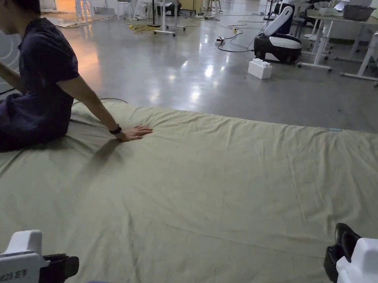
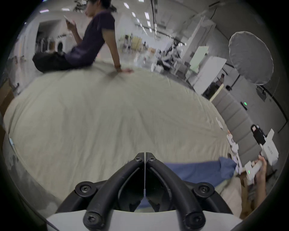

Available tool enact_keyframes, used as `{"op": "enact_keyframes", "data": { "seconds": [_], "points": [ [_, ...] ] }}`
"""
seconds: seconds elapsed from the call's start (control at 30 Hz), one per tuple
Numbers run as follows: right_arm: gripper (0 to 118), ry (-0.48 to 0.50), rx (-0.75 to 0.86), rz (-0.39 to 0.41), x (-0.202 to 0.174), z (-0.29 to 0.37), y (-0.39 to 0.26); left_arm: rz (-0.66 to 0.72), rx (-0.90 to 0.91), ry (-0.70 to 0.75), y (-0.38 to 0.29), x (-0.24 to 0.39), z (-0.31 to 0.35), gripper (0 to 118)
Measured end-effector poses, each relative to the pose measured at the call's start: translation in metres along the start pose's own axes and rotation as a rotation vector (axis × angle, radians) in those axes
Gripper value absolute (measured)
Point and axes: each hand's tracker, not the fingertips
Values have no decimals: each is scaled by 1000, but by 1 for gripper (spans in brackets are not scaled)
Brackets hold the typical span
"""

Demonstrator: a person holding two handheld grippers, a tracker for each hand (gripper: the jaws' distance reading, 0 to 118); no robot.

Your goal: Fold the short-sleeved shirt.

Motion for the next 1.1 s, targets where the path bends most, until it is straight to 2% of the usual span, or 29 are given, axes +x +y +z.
{"op": "enact_keyframes", "data": {
  "seconds": [0.03, 0.07, 0.1, 0.13, 0.17, 0.23, 0.27, 0.37, 0.43, 0.6, 0.8, 0.93, 1.0, 1.1],
  "points": [
    [0, 1, -19, -4, -1, -1, -2, 4, -36, -19, -1, -10, -6, 3],
    [0, 2, -38, -10, -1, -2, -4, 17, -55, -37, -4, -17, -10, 12],
    [0, 2, -42, -4, -2, -3, -6, 44, -83, -71, -5, -26, -16, 28],
    [0, 3, -49, -2, -3, -4, -8, 79, -119, -90, -7, -36, -22, 54],
    [0, 6, -57, 1, -4, -4, -9, 102, -157, -121, -8, -44, -29, 72],
    [0, 15, -71, 11, -7, -5, -12, 188, -153, -190, -14, -64, -41, 96],
    [0, 16, -76, 16, -8, -5, -14, 227, -153, -228, -16, -73, -46, 97],
    [0, 21, -92, 28, -11, -6, -18, 378, -207, -367, -24, -95, -65, 97],
    [0, 24, -105, 31, -13, -6, -20, 404, -258, -386, -30, -103, -80, 97],
    [0, 8, -149, 12, -13, -8, -25, 396, -284, -574, -43, -77, -85, 96],
    [0, 9, -165, 16, -19, -9, -27, 418, -332, -645, -49, -54, -95, 96],
    [0, 16, -169, 19, -23, -9, -27, 335, -326, -632, -48, -45, -93, 91],
    [0, 23, -174, 19, -25, -10, -27, 308, -330, -599, -47, -46, -92, 79],
    [0, 32, -169, 21, -27, -9, -28, 257, -348, -479, -45, -47, -89, 29]
  ]
}}
